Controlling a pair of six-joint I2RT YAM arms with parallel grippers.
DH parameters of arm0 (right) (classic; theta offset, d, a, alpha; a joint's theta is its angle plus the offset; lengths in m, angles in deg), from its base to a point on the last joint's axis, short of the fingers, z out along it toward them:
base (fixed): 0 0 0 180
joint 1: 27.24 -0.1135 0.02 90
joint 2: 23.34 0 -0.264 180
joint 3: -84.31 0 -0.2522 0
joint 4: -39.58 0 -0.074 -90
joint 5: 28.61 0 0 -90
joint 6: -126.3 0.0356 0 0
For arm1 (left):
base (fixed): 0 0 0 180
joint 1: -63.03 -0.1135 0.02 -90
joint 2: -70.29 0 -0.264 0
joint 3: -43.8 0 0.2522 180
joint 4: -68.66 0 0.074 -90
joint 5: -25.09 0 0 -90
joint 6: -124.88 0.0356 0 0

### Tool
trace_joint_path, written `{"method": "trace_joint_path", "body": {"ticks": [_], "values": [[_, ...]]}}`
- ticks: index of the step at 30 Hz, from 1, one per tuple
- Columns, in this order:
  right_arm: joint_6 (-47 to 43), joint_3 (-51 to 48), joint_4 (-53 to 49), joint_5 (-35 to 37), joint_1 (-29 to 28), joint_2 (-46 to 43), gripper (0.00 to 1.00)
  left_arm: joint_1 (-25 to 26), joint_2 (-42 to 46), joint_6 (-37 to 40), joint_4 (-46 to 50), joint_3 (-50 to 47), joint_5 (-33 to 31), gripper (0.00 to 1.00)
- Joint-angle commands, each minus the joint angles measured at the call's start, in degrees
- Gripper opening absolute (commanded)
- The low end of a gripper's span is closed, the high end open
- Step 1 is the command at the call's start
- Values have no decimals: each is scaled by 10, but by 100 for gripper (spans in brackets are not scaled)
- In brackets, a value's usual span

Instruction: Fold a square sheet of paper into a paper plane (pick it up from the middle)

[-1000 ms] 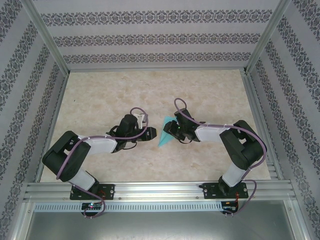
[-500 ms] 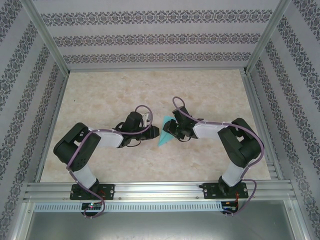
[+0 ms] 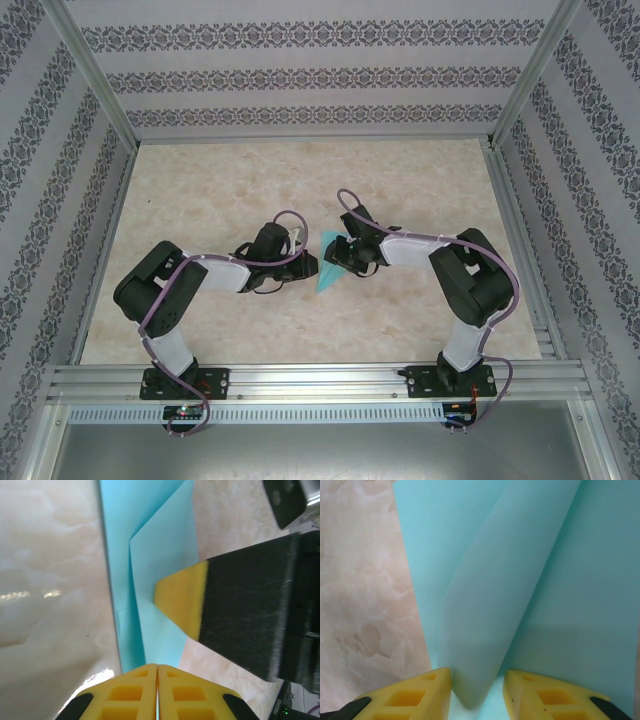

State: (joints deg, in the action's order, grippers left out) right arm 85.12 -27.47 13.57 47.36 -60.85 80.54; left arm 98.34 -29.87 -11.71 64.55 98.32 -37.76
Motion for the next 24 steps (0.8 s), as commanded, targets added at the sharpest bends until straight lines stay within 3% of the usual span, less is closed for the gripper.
{"method": "trace_joint_path", "body": {"ticks": [1, 9, 18, 24], "values": [[-35, -26, -97, 20, -2, 74, 38, -2, -6, -4, 20, 11, -16, 9], [-52, -3, -119, 28, -5, 104, 44, -3, -7, -9, 13, 9, -12, 9], [-53, 5, -120, 28, -8, 118, 49, -4, -25, -32, -65, -6, 45, 9], [-51, 8, -120, 27, -9, 122, 49, -4, -8, -32, -62, -19, 23, 9]]}}
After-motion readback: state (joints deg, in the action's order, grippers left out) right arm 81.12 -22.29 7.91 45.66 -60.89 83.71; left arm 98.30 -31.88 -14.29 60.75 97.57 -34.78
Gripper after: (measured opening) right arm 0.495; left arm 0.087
